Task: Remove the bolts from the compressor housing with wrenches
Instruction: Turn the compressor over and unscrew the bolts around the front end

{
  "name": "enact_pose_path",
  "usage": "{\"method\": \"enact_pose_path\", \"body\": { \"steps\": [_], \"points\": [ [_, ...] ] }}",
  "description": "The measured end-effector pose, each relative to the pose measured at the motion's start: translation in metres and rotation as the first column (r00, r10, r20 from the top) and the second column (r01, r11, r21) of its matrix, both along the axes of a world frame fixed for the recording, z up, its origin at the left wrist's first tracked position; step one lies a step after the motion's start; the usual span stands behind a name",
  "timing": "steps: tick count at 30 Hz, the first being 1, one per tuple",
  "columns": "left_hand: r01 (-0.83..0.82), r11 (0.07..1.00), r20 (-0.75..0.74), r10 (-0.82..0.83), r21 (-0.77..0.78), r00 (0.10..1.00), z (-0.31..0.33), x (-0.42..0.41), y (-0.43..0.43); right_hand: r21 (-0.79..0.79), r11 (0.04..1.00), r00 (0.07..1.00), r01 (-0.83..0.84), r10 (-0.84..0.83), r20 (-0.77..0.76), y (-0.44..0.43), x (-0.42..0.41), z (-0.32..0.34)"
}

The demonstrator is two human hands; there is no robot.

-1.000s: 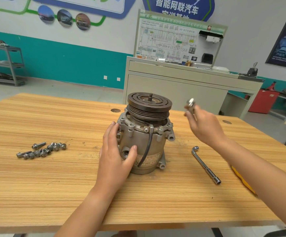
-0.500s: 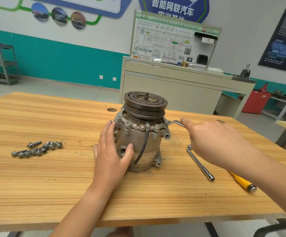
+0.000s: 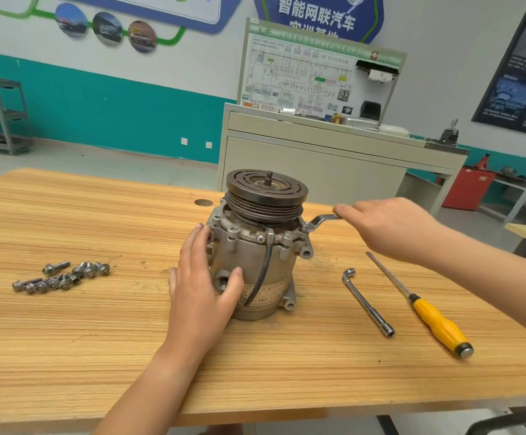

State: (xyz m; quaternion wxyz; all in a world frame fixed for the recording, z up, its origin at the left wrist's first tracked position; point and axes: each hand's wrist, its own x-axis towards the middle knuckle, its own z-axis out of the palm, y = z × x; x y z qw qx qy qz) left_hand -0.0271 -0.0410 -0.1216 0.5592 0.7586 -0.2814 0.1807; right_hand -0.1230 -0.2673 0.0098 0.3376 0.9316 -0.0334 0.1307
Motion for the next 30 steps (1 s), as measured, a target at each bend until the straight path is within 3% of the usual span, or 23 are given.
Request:
{"method": "enact_pose_path", "body": {
  "steps": [3,5,8,11,14,15,18,21,26,30],
  "points": [
    [0.009,1.0,0.003,-0.009,-0.005,1.0,0.0,0.0,0.001,0.049,0.987,0.986,-0.152,0.148,0.076,-0.006,0.035,-0.008],
    [0.014,1.0,0.0,-0.014,-0.01,1.0,0.001,0.0,0.001,0.106,0.93,0.915,-0.353,0.319,0.246,-0.002,0.052,-0.017],
    [0.015,1.0,-0.005,-0.015,-0.011,1.0,-0.001,0.002,0.001,0.146,0.881,0.862,-0.449,0.385,0.329,0.007,0.061,-0.026],
    [0.019,1.0,-0.009,-0.019,-0.001,1.0,-0.002,0.002,0.002,0.382,0.838,0.857,-0.39,0.179,0.483,0.008,0.046,-0.025],
    [0.022,1.0,-0.01,-0.022,-0.007,1.0,-0.002,0.002,0.001,0.64,0.649,0.802,-0.411,-0.077,0.593,0.014,0.011,-0.021],
    [0.021,1.0,-0.009,-0.022,-0.009,1.0,-0.002,0.002,0.001,0.638,0.66,0.807,-0.398,-0.079,0.585,0.018,-0.002,-0.019],
    [0.024,1.0,-0.01,-0.024,-0.014,1.0,-0.002,0.002,0.001,0.548,0.826,0.927,-0.132,-0.093,0.364,0.04,-0.038,-0.015],
    [0.025,1.0,-0.001,-0.025,-0.018,1.0,-0.001,0.002,0.001,0.434,0.9,0.959,0.052,-0.166,0.228,0.059,-0.049,-0.015],
    [0.025,1.0,-0.002,-0.025,-0.017,1.0,-0.001,0.002,0.001,0.216,0.932,0.948,0.292,-0.312,0.064,0.083,-0.043,-0.003],
    [0.028,0.999,-0.004,-0.028,-0.016,1.0,-0.001,0.001,0.001,0.061,0.946,0.948,0.32,-0.319,-0.018,0.104,-0.034,0.0]
  ]
}}
